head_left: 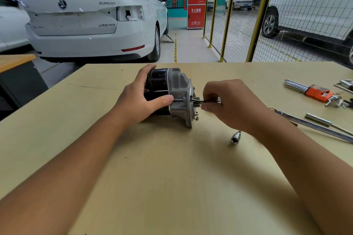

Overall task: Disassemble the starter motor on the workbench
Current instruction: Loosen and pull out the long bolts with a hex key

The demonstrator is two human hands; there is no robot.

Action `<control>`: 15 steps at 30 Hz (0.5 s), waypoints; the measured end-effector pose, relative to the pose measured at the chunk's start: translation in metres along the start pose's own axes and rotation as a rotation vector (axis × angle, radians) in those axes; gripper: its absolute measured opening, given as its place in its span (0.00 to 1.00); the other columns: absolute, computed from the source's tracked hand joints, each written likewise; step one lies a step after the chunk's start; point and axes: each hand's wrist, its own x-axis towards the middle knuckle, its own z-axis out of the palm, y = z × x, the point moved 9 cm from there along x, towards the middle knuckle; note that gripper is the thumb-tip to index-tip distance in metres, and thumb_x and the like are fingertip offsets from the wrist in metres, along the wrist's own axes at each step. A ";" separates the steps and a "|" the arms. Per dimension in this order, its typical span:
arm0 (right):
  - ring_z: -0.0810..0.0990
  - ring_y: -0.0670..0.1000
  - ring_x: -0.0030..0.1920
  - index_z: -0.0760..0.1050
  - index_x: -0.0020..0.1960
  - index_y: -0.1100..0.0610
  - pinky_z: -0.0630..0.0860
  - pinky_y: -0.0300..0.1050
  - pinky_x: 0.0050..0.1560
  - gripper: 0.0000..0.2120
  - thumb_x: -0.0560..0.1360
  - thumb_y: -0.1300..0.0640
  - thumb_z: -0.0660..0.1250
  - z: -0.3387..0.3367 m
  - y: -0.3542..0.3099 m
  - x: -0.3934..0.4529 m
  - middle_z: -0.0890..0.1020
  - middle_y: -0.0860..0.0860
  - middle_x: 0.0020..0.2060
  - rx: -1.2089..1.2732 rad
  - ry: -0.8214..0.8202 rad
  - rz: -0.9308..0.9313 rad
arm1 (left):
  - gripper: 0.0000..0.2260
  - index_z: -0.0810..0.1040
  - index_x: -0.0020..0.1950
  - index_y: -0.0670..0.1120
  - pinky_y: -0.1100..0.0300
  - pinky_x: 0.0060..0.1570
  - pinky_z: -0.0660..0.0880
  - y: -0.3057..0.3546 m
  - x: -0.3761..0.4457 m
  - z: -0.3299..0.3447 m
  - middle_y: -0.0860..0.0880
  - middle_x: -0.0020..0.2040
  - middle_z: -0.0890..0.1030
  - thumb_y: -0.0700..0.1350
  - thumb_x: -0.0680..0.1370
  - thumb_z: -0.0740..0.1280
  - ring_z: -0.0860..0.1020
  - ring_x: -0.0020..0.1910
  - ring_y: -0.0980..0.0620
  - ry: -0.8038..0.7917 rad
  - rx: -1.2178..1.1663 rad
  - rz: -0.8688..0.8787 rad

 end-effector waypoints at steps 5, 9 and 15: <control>0.74 0.50 0.40 0.83 0.46 0.56 0.71 0.46 0.42 0.10 0.80 0.52 0.67 0.002 0.000 0.003 0.78 0.51 0.39 0.033 0.015 -0.018 | 0.42 0.59 0.75 0.71 0.70 0.53 0.68 0.000 0.000 0.000 0.73 0.59 0.74 0.75 0.65 0.72 0.75 0.57 0.70 -0.001 0.001 -0.003; 0.76 0.53 0.44 0.84 0.48 0.57 0.75 0.51 0.48 0.10 0.81 0.54 0.67 0.003 0.001 0.004 0.78 0.51 0.42 0.002 0.004 -0.013 | 0.42 0.60 0.76 0.70 0.66 0.55 0.69 -0.001 0.000 0.001 0.71 0.60 0.74 0.74 0.65 0.72 0.76 0.59 0.65 -0.006 0.000 -0.010; 0.77 0.50 0.46 0.84 0.47 0.48 0.71 0.52 0.51 0.06 0.78 0.49 0.70 -0.008 -0.001 0.001 0.79 0.43 0.42 -0.091 0.080 -0.012 | 0.43 0.59 0.76 0.70 0.62 0.57 0.70 -0.001 0.000 0.001 0.70 0.61 0.74 0.74 0.65 0.72 0.76 0.60 0.63 -0.016 -0.002 -0.009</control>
